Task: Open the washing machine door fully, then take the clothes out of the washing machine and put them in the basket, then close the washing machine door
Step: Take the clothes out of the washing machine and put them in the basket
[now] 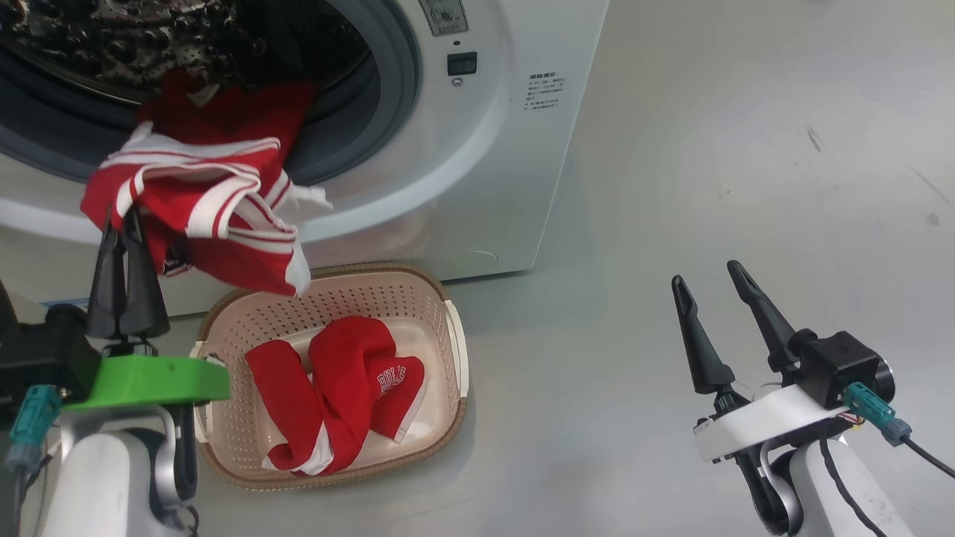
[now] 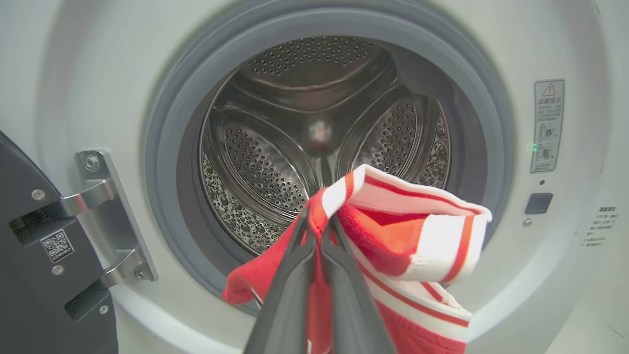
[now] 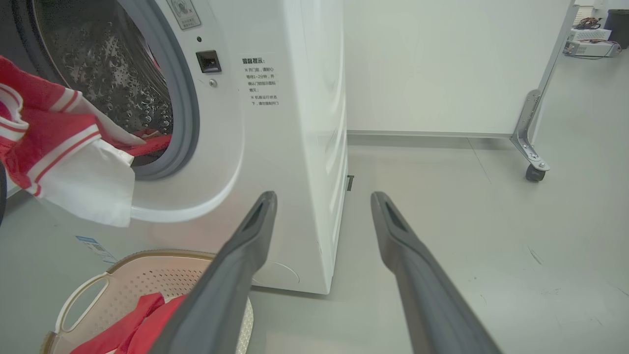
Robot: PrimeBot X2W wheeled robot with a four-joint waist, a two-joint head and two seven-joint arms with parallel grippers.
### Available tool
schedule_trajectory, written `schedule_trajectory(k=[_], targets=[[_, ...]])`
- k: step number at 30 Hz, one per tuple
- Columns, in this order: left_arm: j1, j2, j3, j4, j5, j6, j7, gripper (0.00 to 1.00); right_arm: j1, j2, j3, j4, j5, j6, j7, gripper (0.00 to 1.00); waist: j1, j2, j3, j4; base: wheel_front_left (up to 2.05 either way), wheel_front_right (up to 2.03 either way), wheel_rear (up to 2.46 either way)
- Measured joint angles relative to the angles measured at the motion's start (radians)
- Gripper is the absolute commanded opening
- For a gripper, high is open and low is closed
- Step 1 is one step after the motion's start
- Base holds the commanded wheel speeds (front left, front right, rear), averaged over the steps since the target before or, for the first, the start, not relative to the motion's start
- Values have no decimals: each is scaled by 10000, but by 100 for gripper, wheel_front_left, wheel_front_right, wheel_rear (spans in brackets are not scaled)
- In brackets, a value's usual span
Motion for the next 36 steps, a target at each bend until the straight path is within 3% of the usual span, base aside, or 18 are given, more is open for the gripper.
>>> schedule_trajectory(k=[14,36], targets=[[1670,-140,-859,268,-416,-263,681,0,668,54,297,-44,-2,-92,2,100,0,0,-1004,250,0,0,0],[1701,-247,-1789,2420,-593,-453,1429,0,626,88,558,-583,-2,-88,71,100,0,0,-266,-185,0,0,0]])
